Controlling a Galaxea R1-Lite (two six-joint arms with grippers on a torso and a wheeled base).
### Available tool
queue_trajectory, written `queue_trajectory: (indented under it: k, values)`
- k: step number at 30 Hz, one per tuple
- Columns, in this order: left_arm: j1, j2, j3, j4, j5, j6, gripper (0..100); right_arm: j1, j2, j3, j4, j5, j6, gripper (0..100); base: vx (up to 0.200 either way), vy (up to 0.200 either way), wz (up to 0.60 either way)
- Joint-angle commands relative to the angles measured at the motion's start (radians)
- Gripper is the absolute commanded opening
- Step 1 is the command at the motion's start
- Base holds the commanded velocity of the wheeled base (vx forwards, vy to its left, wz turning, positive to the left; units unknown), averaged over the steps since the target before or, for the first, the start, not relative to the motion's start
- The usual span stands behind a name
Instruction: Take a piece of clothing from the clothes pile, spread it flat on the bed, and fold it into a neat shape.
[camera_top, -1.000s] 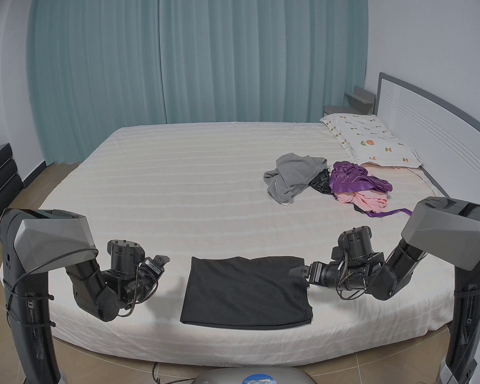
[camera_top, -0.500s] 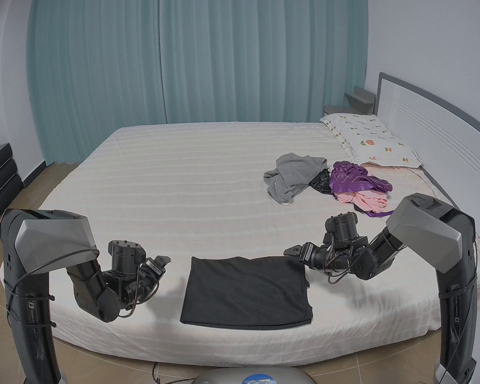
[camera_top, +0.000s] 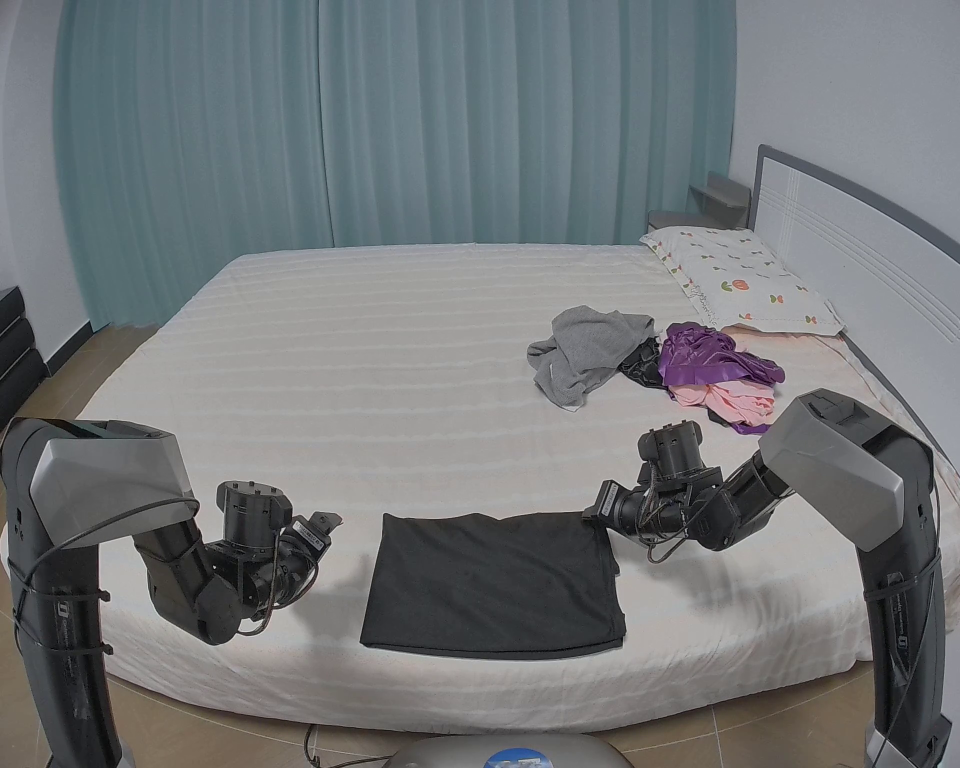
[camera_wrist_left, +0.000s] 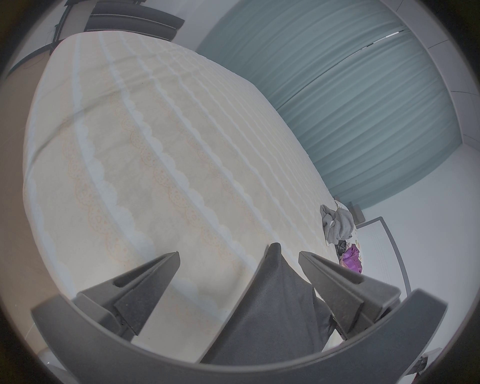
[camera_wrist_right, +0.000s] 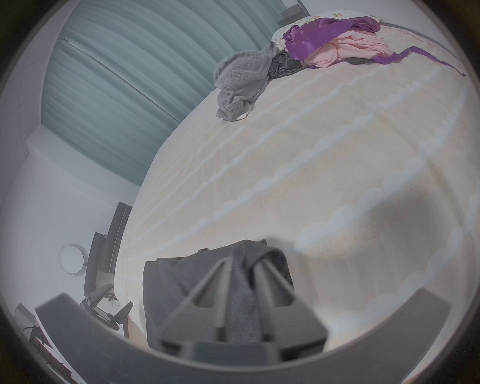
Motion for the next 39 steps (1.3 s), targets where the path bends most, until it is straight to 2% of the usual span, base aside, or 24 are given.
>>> queue_trajectory:
  k: [1, 13, 39]
  values:
    - [0.000, 0.002, 0.000, 0.001, 0.000, -0.001, 100, 0.001, 0.007, -0.007, -0.002, -0.002, 0.002, 0, 0.000, 0.000, 0.00]
    - [0.000, 0.003, 0.000, 0.000, 0.000, -0.001, 100, -0.015, 0.000, -0.014, -0.002, -0.039, 0.025, 0, 0.000, 0.000, 0.00]
    - [0.000, 0.003, -0.002, 0.001, 0.000, 0.002, 100, -0.041, 0.021, -0.025, -0.002, -0.070, 0.022, 0, 0.000, 0.000, 0.00]
